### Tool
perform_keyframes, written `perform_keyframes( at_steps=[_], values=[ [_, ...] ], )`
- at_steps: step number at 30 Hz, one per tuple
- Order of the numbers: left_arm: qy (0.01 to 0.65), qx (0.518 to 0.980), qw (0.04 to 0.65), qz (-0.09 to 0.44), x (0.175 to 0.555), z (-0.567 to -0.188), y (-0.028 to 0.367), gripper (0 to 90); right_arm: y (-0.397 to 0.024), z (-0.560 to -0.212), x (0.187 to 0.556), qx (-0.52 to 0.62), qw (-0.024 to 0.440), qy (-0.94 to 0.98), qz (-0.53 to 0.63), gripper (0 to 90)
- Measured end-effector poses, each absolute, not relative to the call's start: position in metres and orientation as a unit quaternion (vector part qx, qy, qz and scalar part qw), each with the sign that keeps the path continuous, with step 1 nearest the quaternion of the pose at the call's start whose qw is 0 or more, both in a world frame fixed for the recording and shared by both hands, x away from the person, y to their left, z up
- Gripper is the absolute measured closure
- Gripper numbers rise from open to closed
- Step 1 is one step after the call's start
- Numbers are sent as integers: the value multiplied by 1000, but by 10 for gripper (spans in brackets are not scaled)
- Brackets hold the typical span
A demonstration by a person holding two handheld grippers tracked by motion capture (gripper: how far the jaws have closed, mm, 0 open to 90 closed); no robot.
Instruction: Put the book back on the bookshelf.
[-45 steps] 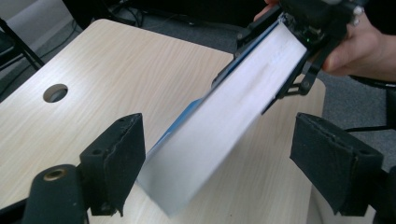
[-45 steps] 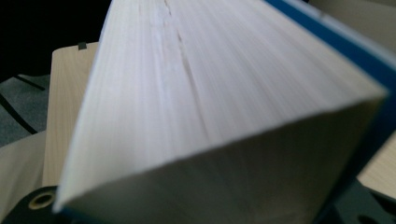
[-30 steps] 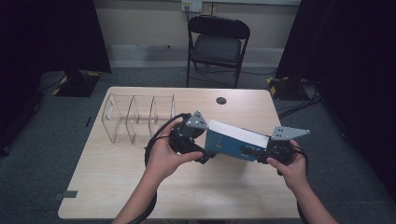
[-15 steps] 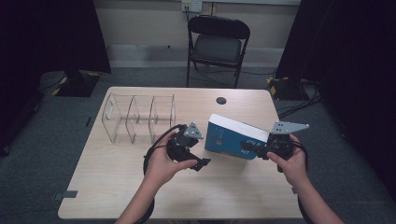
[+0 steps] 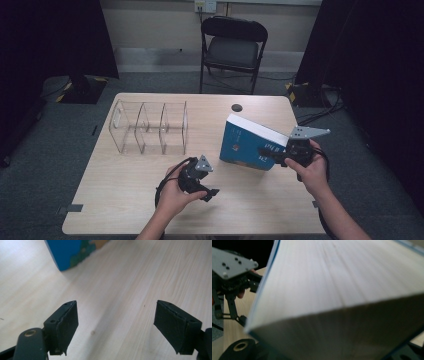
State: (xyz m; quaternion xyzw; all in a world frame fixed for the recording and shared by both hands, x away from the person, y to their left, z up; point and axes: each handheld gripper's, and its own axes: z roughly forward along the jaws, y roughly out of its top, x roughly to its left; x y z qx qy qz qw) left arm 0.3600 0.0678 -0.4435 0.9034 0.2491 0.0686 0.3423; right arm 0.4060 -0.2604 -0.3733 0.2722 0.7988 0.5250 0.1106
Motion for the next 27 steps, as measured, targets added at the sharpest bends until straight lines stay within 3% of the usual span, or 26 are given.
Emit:
perform_keyframes(
  at_steps=[8,20,27],
  values=[
    [254,903,341,67,355,-477,72,195,-259,-371,406,281,127,802,512,594],
    [224,908,346,81,350,-491,76,179,-254,-366,410,314,131,798,497,603],
    [212,897,379,84,347,-498,81,132,-250,-365,406,316,137,799,493,609]
  ],
)
